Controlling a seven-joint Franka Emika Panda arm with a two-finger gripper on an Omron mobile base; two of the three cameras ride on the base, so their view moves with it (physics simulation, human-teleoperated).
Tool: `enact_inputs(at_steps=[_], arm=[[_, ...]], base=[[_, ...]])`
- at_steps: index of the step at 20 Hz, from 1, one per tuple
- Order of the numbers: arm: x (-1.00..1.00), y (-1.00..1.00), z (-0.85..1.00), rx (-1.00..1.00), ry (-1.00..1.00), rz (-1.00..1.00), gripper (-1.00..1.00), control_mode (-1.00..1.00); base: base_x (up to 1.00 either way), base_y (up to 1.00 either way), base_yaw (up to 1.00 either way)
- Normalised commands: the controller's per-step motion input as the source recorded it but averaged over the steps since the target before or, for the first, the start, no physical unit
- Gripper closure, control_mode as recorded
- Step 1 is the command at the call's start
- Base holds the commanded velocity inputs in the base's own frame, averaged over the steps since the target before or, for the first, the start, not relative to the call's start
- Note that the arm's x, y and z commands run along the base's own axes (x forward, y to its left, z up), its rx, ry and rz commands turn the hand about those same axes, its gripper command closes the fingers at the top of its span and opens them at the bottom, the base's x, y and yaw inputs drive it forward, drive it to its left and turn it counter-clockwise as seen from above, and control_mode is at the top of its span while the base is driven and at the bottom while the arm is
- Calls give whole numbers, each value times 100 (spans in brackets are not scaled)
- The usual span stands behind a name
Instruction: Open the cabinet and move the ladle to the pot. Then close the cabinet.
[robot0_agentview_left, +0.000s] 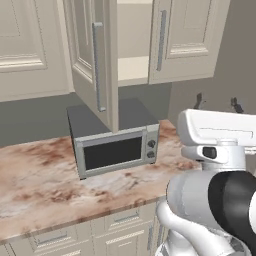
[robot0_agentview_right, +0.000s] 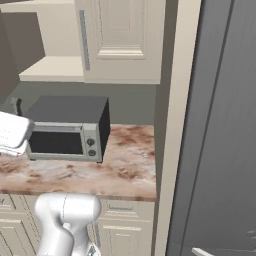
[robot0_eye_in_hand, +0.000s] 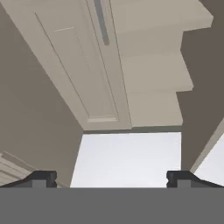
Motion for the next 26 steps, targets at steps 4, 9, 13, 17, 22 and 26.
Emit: enact_inputs(at_steps=[4,9,13,17,22,26], arm=[[-25,85,5,7,5,5,-100,-100],[-41,77,21,0,0,2,-100,-100],[-44,70,16,0,-2,0,-100,-100],[-31,78,3,0,0,0,-100,-100],[-16,86,2,0,4,3,-100,-100],[-27,81,6,1,0,1,-100,-100]], base=[[0,0,0],[0,0,0],[0,0,0],[0,0,0],[0,0,0],[0,0,0]])
